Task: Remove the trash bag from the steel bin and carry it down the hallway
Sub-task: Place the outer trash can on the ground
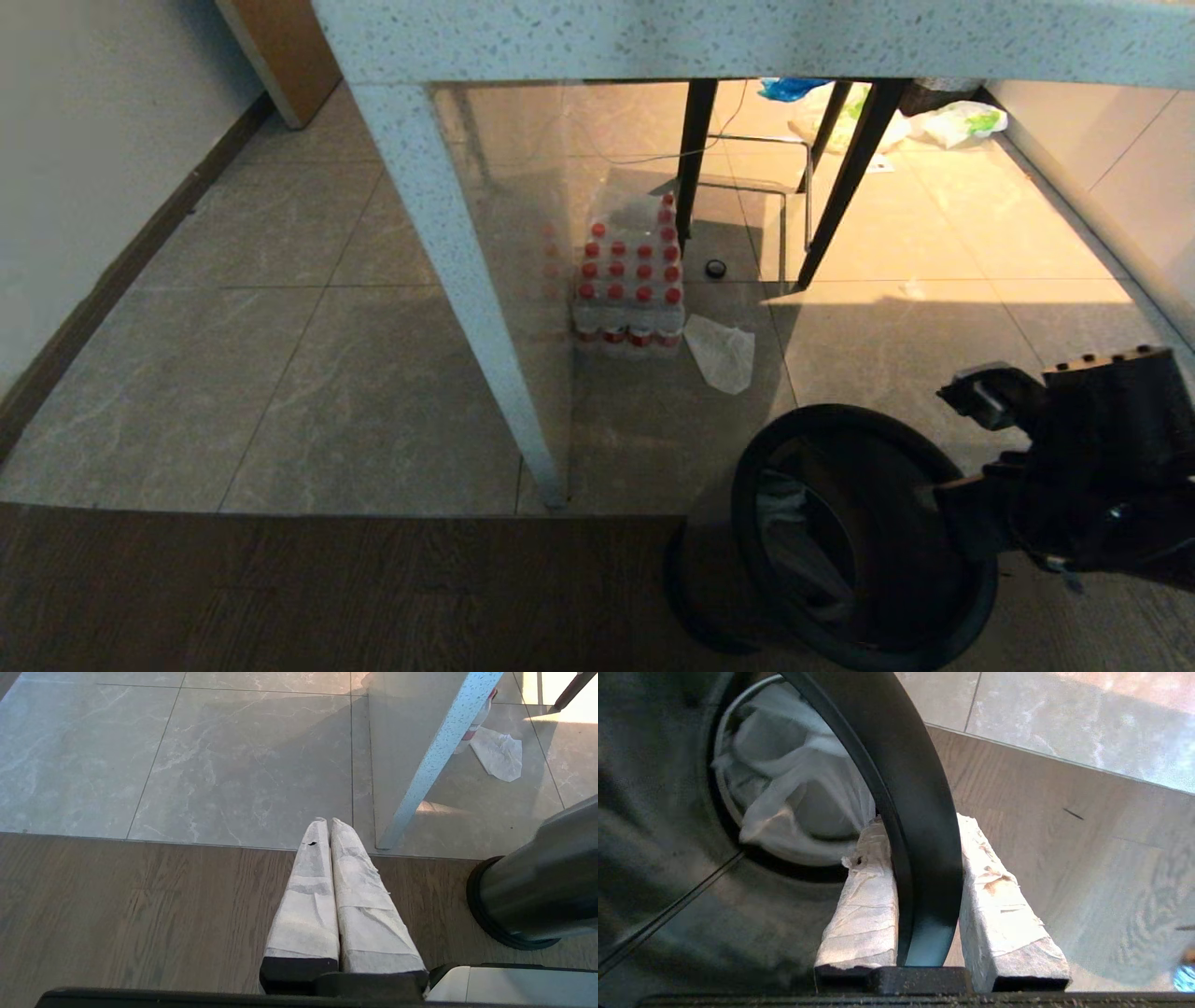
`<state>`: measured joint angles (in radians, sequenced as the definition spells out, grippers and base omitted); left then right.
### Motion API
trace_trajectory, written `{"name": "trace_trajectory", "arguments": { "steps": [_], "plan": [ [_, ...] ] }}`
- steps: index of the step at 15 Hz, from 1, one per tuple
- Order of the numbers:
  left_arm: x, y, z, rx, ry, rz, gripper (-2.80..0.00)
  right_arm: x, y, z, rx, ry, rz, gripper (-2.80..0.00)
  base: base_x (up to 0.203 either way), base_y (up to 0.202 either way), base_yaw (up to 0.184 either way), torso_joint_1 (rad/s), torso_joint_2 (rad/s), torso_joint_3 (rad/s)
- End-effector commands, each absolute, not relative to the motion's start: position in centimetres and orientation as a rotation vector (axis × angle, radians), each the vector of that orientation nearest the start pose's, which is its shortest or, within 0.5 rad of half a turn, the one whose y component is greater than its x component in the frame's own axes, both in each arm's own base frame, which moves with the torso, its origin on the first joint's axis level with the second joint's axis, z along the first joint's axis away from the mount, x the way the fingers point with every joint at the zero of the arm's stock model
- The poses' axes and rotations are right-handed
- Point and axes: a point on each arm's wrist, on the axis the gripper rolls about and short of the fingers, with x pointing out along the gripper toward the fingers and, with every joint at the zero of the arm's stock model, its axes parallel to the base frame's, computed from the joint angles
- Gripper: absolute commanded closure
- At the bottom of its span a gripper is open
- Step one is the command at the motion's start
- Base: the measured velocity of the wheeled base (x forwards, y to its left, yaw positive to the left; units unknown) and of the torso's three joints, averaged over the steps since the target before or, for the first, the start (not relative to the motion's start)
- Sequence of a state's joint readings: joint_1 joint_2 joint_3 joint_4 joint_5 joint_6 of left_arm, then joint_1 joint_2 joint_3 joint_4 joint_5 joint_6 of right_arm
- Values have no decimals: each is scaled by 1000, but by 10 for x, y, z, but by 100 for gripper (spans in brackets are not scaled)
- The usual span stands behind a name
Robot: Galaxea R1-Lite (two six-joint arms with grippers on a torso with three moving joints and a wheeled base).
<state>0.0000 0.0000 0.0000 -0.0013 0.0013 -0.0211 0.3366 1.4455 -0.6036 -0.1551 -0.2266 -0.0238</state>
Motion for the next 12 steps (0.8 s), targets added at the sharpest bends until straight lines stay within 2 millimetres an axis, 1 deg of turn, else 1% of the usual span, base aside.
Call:
{"name": "trace_trajectory", "arguments": {
  "steps": [1,4,6,7,8,12],
  "plan": [
    [-23,0,75,-21,0,2,0,178,57,179,-195,601,110,0,0,0,0,0,0,0],
    [-23,0,76,-21,-2,2,0,151,47,205,-171,545,109,0,0,0,0,0,0,0],
    [-23,0,75,-21,0,2,0,140,43,222,-156,533,104,0,0,0,0,0,0,0],
    [-23,0,76,-21,-2,3,0,134,41,235,-139,510,100,0,0,0,0,0,0,0],
    [-23,0,76,-21,-2,2,0,126,38,244,-133,513,94,0,0,0,0,0,0,0],
    [-23,0,76,-21,-1,2,0,98,23,260,-142,579,38,0,0,0,0,0,0,0]
  ]
}}
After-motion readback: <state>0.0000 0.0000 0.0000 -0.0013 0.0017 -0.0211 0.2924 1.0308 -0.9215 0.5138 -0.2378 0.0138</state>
